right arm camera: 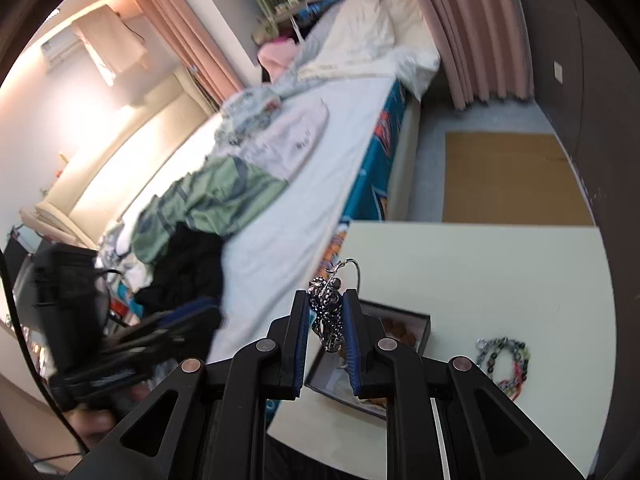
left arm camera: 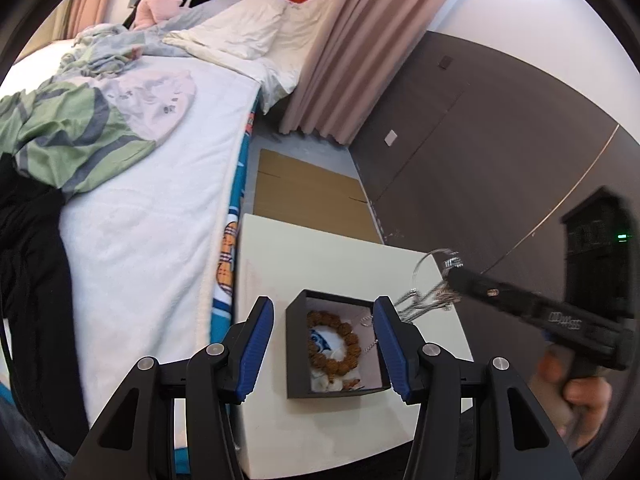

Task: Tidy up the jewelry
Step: 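Lower the silver chain into the box and open the right gripper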

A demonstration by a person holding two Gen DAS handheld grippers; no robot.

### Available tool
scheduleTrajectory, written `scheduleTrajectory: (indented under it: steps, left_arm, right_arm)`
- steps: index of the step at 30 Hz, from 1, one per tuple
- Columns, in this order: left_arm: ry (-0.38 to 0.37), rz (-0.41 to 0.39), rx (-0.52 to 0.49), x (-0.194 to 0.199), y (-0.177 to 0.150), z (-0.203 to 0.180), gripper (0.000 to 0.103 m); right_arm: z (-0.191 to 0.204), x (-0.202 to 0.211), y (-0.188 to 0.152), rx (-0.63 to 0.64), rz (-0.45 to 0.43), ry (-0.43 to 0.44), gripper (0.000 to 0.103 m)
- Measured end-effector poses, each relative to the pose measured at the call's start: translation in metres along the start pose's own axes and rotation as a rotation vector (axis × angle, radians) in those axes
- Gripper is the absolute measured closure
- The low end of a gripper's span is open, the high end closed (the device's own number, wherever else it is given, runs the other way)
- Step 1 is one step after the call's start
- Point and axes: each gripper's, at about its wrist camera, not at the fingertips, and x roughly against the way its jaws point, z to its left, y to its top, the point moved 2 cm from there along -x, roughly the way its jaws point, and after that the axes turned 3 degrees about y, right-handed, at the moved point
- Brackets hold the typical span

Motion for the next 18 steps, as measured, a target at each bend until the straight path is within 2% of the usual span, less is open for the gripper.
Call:
scheduleTrajectory:
  steps: [5,13,15,16,18]
  left_arm:
    - [0.023,0.004,0.017,-0.002,-0.004,0.010,0.050]
    - [0.072,0.036,0.020,-0.018,-0.007,0.018,0.050]
    - [0.085,0.046,0.015,-0.023,-0.007,0.017,0.050]
    - [0.092,0.049,0.011,-0.026,-0.007,0.016,0.050]
    - [0.102,0.058,-0.001,-0.032,-0.007,0.013,0.050]
  right_arm:
    - [-0.012,-0.032,-0.006,-0.010,0.071,-0.031,0.085]
    - [-0.033,-0.054,-0.014,-0.026,0.115,-0.019,0.085]
    - [-0.046,-0.064,-0.017,-0.051,0.152,-0.039,0.084]
    - [-0.051,-0.067,-0.019,-0.062,0.164,-0.035,0.082]
    - [-0.064,-0.068,-0.024,-0.112,0.178,-0.006,0.071]
